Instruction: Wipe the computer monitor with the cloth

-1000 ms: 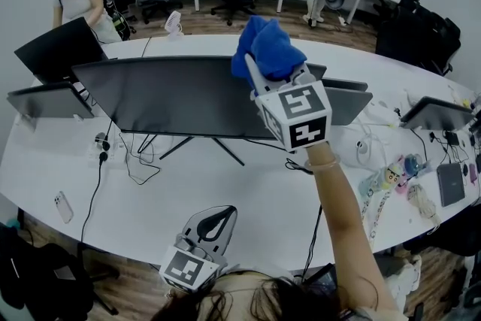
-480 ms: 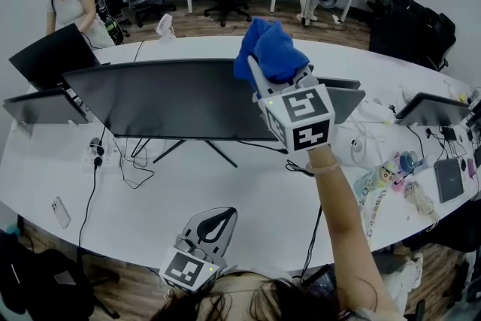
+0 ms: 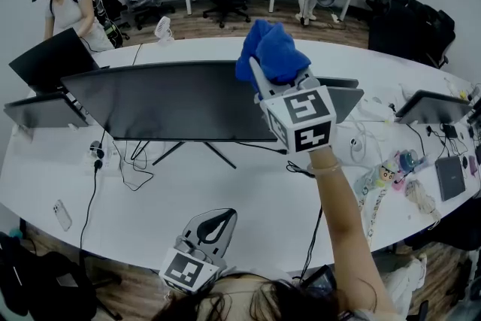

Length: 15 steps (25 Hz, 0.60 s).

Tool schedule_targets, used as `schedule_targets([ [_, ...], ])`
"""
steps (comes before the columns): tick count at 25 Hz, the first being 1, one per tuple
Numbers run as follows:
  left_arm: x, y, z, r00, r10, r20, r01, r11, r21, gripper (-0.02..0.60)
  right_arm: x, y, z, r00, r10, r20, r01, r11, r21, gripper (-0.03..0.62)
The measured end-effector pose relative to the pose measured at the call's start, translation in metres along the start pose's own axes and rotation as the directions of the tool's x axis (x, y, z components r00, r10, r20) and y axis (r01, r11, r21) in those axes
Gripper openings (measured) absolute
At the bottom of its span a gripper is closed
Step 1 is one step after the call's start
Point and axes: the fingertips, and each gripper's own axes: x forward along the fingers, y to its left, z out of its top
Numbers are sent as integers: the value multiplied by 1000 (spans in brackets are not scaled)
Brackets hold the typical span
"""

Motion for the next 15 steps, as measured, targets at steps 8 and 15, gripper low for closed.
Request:
schedule_targets([
  [8, 5, -4, -2, 1000, -9, -12, 9, 1000, 5, 9, -6, -8, -2, 1000, -13, 11, 13, 1000, 7, 87],
  [15, 9, -6, -2, 1000, -8, -22, 9, 1000, 8, 9, -11, -17, -4, 1000, -22, 18, 22, 1000, 21, 87],
])
